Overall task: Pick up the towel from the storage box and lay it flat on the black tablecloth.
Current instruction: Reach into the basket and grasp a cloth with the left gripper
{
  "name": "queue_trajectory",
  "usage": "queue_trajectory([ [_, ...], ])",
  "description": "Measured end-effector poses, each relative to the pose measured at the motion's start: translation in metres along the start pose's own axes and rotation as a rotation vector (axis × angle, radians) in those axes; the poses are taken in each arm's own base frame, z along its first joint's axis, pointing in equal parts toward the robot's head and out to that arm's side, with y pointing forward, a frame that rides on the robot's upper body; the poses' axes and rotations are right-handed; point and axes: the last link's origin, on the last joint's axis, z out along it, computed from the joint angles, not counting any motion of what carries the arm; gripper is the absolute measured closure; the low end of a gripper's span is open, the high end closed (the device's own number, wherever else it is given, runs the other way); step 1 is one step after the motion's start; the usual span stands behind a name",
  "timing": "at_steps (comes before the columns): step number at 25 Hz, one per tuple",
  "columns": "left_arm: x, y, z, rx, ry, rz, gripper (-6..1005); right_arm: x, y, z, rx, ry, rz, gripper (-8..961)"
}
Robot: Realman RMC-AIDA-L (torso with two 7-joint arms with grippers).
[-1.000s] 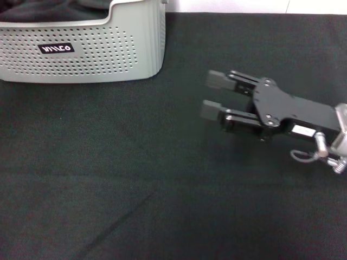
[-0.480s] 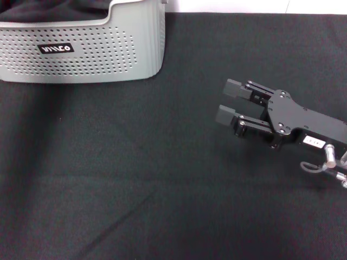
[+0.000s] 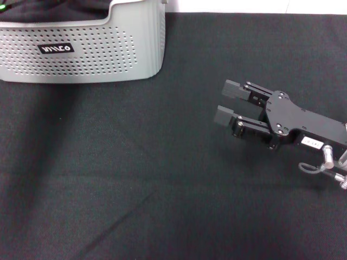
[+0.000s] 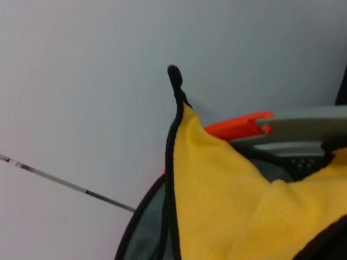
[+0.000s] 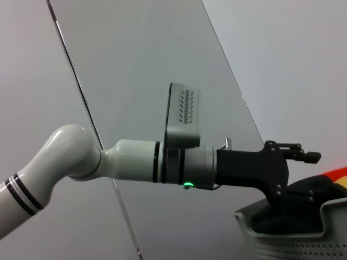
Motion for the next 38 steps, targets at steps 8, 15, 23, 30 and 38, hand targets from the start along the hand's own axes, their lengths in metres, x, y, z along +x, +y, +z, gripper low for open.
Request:
queue_trajectory([
  [8, 0.001, 0.004, 0.01, 0.033, -0.015, 0.024, 292, 0.002, 0.0, -0.001, 0.007, 0.001, 0.004, 218],
  [15, 0.012, 0.004, 0.014, 0.038, 0.023, 0.012, 293, 0.006, 0.002, -0.003, 0.021, -0.004, 0.008, 218],
  [23, 0.022, 0.011, 0.02, 0.038, 0.05, 0.034, 534, 0.007, 0.002, -0.007, 0.041, -0.016, 0.002, 219],
  [30, 0.021, 0.015, 0.024, 0.02, 0.044, 0.034, 588, 0.01, 0.004, -0.011, 0.054, -0.021, 0.009, 219],
  [38, 0.021, 0.015, 0.025, 0.021, 0.044, 0.008, 750, 0.011, 0.004, -0.014, 0.065, -0.028, 0.011, 219],
])
